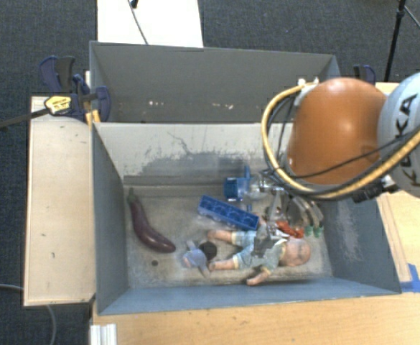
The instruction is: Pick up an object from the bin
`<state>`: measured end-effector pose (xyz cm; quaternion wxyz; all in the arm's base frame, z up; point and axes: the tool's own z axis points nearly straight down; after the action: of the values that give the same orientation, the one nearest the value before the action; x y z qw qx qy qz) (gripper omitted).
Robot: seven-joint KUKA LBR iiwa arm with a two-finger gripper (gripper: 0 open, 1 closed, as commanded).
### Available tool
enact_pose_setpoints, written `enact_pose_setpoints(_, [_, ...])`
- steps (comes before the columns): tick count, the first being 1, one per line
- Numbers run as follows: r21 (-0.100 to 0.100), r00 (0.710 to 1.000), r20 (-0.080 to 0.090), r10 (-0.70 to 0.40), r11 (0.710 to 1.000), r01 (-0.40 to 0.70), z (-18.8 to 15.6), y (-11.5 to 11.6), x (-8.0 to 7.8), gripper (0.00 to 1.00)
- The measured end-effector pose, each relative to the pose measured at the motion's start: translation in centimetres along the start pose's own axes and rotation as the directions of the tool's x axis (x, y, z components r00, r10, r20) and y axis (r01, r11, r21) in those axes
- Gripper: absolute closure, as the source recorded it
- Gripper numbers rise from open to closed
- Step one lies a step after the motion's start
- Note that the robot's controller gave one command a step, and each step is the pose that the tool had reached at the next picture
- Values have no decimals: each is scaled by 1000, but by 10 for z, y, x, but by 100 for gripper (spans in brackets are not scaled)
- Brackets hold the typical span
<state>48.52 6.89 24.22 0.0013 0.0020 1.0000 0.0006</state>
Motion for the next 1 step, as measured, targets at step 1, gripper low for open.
enact_pose_setpoints(1, [-1,999,0,41,999,-41,1,-29,-38,0])
